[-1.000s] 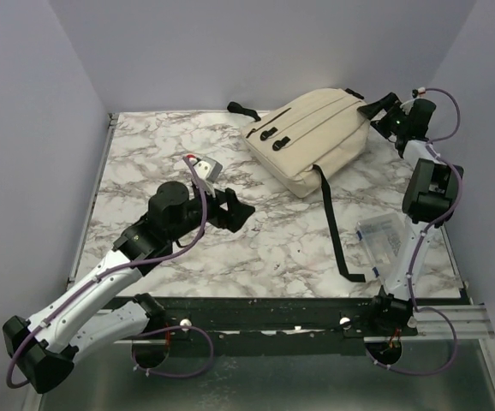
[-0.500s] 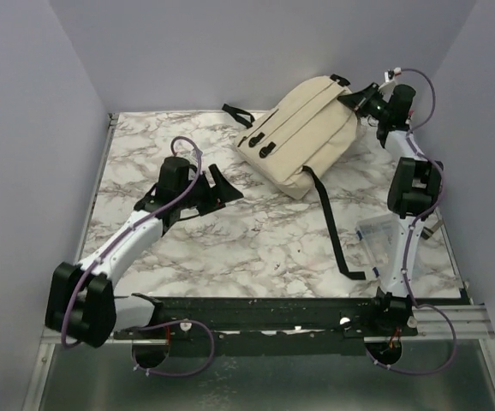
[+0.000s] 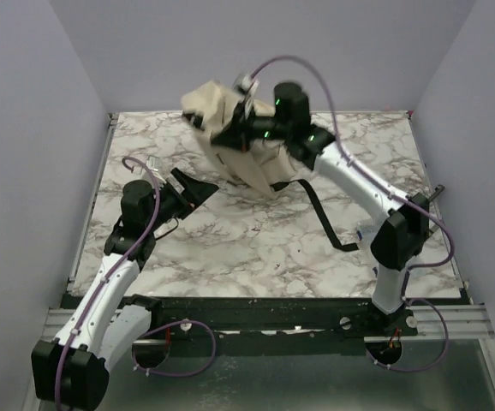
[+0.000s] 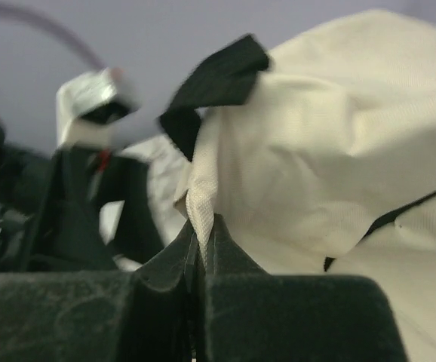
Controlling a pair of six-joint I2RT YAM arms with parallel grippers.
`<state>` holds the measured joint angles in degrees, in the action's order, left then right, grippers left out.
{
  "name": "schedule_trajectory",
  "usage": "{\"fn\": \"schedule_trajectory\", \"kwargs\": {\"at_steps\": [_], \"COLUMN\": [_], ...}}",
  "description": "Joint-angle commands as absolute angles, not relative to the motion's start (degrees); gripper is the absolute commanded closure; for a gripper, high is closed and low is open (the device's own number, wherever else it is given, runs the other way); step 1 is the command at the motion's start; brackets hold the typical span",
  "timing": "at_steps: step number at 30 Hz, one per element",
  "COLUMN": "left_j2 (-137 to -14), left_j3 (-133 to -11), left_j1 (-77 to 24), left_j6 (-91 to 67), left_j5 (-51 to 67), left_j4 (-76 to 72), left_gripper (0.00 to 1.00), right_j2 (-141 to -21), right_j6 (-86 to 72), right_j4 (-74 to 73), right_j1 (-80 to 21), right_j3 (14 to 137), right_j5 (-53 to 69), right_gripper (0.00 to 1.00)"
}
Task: Pack the student bag
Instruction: Adjust the student bag at the center of the board.
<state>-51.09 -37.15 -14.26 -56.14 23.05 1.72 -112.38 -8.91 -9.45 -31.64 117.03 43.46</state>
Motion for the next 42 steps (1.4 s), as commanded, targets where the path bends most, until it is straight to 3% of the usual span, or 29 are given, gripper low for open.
{"fn": "schedule_trajectory", "kwargs": {"at_steps": [1,4,12,19,23,26,32,38,42], "left_j2": [-46.6,-49.1,-53.5,-53.3,-53.1,-53.3,-53.5,-52.0,-52.2], "left_j3": [-33.3,-36.6,-49.4,-48.3,-52.0,-54.3,-53.0,-49.5,-48.9], "left_j1": [-10.6,-8.6,-6.5,-6.6,-6.5,-6.5,-6.7,-6.7,-6.7], "left_j6": [-52.5,-50.5,-48.9,-49.6,-47.3,-46.7,-47.4,-47.1,-47.1], "left_j5": [21.4,23.5,27.2,28.9,30.4,31.1,32.6,33.6,33.9], "left_j4": [4.4,5.0,5.1,4.8,5.3,6.8,6.8,6.8,6.9], "left_gripper": [0.16,0.14,0.16,0.17,0.17,0.17,0.17,0.17,0.17], "right_j2": [-99.2,-97.2,-94.7,-92.2,-94.2,-93.6,-92.5,-88.1,-86.3], "right_j6": [-8.4,-8.3,-19.0,-23.3,-20.7,-20.4,-22.5,-23.8,-22.9], "right_j4": [9.4,7.4,1.4,9.0,1.0,1.1,5.4,10.7,12.4], "right_j1": [-40.9,-38.4,-36.6,-36.6,-36.6,-36.6,-36.7,-39.0,-41.7], "right_j3": [90.0,89.4,102.5,92.4,105.0,108.0,102.5,81.3,77.5], "right_j5": [34.4,25.6,23.9,20.8,16.3,14.6,10.5,14.0,14.8], "right_gripper": [0.99,0.99,0.99,1.00,1.00,0.99,0.99,0.99,0.99]}}
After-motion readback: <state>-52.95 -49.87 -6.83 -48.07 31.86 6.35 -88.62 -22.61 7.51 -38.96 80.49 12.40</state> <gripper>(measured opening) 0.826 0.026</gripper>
